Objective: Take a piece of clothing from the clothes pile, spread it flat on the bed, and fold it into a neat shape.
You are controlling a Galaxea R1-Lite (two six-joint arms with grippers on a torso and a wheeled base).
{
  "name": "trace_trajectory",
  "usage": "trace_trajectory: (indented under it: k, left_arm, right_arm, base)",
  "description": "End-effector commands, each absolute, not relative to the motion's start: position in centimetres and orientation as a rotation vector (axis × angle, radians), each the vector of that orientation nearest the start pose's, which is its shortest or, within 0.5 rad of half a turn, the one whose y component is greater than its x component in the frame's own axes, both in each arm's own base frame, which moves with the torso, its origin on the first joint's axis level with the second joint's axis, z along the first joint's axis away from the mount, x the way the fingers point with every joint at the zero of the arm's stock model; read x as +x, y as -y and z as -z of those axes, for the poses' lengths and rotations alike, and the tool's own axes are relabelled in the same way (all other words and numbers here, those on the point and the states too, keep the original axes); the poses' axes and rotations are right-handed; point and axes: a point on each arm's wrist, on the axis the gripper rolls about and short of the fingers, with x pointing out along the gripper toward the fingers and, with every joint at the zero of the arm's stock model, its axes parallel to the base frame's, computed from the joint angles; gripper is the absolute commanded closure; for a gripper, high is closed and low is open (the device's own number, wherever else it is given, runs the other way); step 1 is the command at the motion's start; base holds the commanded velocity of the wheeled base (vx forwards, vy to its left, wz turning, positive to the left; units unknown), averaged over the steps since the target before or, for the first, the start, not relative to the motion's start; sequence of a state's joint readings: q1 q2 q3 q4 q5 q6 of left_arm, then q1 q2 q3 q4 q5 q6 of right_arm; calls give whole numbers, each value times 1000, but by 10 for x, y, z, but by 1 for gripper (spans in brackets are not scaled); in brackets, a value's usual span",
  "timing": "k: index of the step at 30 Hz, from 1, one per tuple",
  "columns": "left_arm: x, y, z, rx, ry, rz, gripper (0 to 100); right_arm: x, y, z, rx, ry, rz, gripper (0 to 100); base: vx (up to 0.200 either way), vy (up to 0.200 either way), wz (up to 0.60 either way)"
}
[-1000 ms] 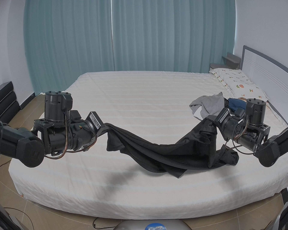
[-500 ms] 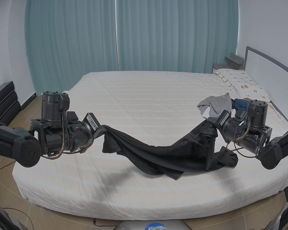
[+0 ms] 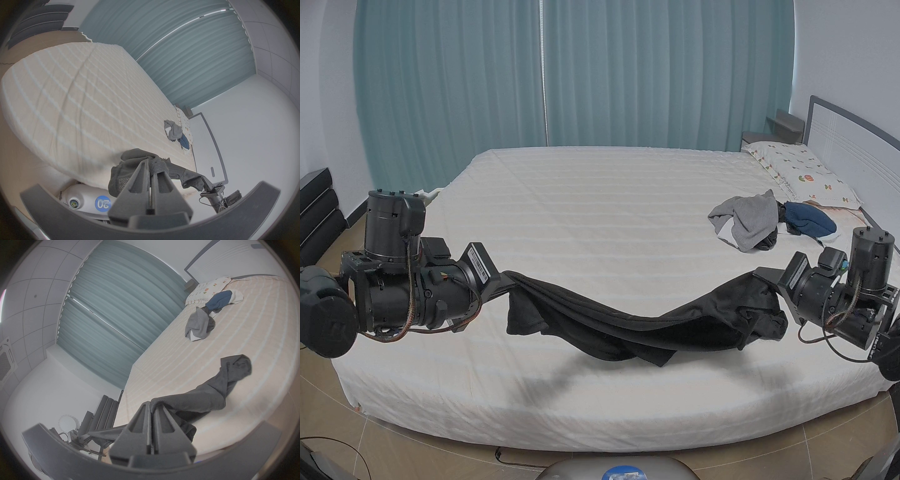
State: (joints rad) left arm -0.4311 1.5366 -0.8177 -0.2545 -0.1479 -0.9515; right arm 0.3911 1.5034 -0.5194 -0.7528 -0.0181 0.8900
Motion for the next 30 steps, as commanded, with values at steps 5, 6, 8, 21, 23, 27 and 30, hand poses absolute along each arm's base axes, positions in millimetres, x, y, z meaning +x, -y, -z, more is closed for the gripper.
trace_trajectory:
  k: [5,6,8,21,23,27,30]
  left_arm:
    - [195,97,-246,-861,-578,385,100]
    - [194,96,-253,-865,-563,390,100]
    - [196,95,-268,-868,-529,397,100]
    - [260,94,-320,-877,-501,301,100]
    - [286,94,-316,-880,-520,267,100]
    - [314,97,-308,-884,-538,237,100]
    - [335,97,-295,-884,-558,206,100]
  right_arm:
    - [157,-69,-257,878,-173,-353,100]
    - [151,-66,-271,885,-143,-366,100]
    - [145,-62,-299,896,-78,-386,100]
    - [234,-52,-387,874,67,-274,100]
    - [283,-47,-379,874,51,-210,100]
    - [329,-50,-352,873,-11,-154,100]
    - [353,-52,-330,870,-58,-125,100]
  base:
    - [-200,0,0]
    - [0,0,0]
    - [0,0,0]
    - [0,0,0]
    - [0,0,0]
    - [200,0,0]
    - [200,0,0]
